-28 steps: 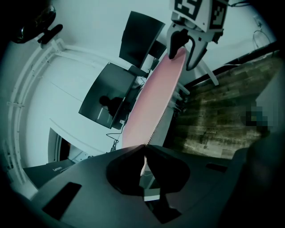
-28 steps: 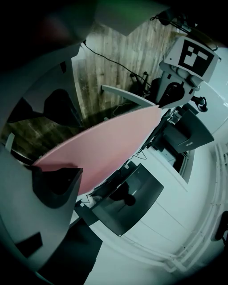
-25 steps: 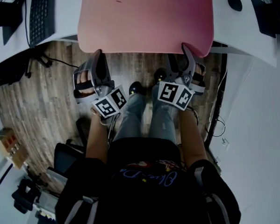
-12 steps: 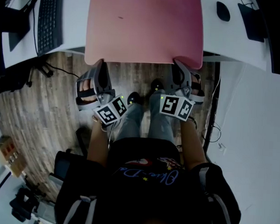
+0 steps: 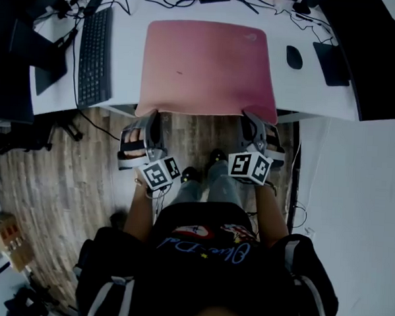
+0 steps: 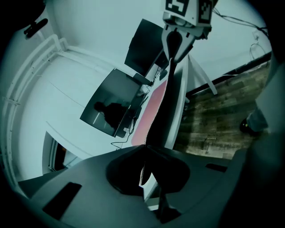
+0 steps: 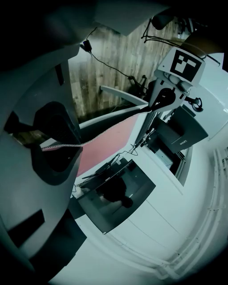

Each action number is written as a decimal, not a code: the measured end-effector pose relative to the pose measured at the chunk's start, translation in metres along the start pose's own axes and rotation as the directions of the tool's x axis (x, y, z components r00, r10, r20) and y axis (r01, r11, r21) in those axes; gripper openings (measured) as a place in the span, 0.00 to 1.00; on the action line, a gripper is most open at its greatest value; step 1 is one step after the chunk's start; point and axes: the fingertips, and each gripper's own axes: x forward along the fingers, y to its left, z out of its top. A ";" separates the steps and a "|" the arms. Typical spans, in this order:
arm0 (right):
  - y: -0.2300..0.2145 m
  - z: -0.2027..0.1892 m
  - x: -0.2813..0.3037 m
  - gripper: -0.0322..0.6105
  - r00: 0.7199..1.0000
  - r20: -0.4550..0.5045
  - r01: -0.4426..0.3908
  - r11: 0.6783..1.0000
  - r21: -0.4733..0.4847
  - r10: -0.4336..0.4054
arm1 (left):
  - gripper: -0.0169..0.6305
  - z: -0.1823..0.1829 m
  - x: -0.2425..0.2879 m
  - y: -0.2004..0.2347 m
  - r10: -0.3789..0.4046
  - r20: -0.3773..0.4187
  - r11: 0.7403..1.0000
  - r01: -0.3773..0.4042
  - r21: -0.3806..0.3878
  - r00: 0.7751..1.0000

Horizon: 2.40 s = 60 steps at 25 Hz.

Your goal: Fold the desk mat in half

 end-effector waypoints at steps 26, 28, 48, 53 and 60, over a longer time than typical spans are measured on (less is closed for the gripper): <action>-0.134 0.059 0.113 0.07 0.983 0.147 -0.109 0.994 0.007 0.107 | 0.05 0.035 0.121 0.116 0.042 -0.055 0.999 -0.043 -0.017 0.998; -0.141 0.061 0.127 0.07 0.978 0.162 -0.132 0.991 0.003 0.130 | 0.05 0.036 0.136 0.122 0.046 -0.076 0.999 -0.048 -0.024 0.996; -0.163 0.042 0.240 0.07 0.973 0.025 -0.231 0.973 0.005 0.231 | 0.05 0.037 0.267 0.130 -0.056 -0.105 0.998 0.056 -0.006 0.993; -0.159 0.033 0.266 0.07 0.971 -0.045 -0.235 0.972 0.001 0.235 | 0.05 0.031 0.292 0.115 -0.132 -0.087 0.991 0.133 0.000 0.987; -0.147 0.022 0.294 0.07 0.961 -0.112 -0.258 0.966 -0.021 0.254 | 0.05 0.020 0.316 0.097 -0.217 -0.099 0.976 0.218 -0.001 0.971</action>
